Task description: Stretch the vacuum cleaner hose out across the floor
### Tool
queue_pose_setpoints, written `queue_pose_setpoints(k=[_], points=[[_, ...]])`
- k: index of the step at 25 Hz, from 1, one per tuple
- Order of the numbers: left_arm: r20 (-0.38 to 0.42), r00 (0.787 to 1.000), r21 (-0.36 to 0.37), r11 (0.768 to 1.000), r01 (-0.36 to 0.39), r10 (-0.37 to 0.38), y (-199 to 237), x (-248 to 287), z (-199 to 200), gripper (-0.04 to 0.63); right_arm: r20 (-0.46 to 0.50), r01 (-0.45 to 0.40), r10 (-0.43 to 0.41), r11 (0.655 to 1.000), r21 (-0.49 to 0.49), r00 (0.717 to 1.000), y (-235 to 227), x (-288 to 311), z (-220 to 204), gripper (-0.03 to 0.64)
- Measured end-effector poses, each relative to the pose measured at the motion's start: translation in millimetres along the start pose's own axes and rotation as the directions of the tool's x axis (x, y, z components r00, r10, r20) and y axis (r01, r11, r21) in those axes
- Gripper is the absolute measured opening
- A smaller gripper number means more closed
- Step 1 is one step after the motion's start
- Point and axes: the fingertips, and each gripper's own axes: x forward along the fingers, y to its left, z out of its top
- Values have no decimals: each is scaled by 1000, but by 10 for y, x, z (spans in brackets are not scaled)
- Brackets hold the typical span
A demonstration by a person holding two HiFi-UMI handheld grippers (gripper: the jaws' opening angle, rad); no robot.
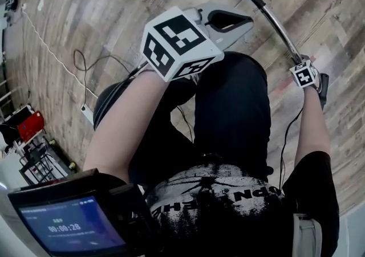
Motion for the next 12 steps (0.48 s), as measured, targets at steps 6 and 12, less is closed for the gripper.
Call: queue_pose_setpoints(k=[6,12], points=[[-9,1000,-11,1000,8,-8,5,-11,-52,2,7,-6,6,1000,-6,1000,55,8,84,58],[-35,999,-14,1000,15,-15,2,32,-140,0,-72,-191,196,979,67,978,387,124,-36,195]])
